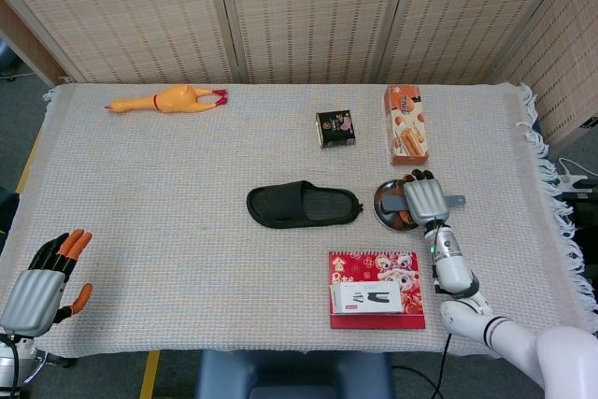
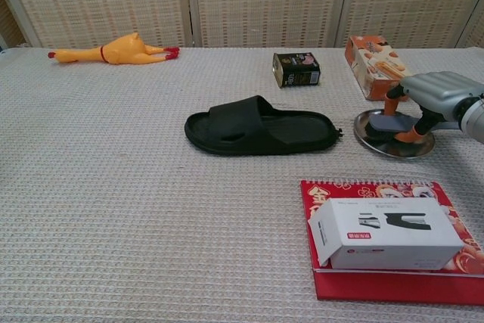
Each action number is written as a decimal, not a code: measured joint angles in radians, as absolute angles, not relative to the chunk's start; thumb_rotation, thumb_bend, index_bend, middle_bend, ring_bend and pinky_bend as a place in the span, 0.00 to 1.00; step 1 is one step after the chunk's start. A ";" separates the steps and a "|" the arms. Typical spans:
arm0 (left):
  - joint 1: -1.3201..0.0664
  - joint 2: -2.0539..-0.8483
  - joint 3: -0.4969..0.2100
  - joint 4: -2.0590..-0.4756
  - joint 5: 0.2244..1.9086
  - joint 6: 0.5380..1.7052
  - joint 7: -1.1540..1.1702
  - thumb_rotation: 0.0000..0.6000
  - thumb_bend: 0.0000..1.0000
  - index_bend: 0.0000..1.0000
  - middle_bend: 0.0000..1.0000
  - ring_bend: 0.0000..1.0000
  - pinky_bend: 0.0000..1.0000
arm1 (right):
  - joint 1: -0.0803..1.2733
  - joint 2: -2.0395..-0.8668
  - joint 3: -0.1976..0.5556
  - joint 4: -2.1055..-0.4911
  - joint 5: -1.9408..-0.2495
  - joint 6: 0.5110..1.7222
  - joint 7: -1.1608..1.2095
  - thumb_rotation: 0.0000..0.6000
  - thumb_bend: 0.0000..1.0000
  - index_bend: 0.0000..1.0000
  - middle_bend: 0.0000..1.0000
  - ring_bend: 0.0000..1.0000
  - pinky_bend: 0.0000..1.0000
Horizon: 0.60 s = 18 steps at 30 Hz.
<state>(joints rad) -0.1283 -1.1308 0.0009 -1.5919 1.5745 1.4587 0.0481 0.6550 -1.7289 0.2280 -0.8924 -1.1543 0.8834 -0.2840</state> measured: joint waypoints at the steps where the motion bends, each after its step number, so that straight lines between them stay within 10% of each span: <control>1: -0.128 -1.131 0.001 -1.592 1.575 1.459 0.048 1.00 0.43 0.00 0.00 0.00 0.10 | 0.655 -1.729 0.228 -0.892 -1.155 0.884 -0.283 1.00 0.19 0.53 0.37 0.21 0.27; 10: -0.128 -1.130 0.001 -1.592 1.576 1.461 0.048 1.00 0.44 0.00 0.00 0.00 0.10 | 0.656 -1.738 0.215 -0.877 -1.206 0.936 -0.245 1.00 0.22 0.79 0.55 0.50 0.72; 18: -0.128 -1.129 0.003 -1.593 1.580 1.462 0.044 1.00 0.45 0.00 0.00 0.00 0.10 | 0.657 -1.740 0.201 -0.862 -1.261 0.979 -0.181 1.00 0.27 0.88 0.61 0.57 0.82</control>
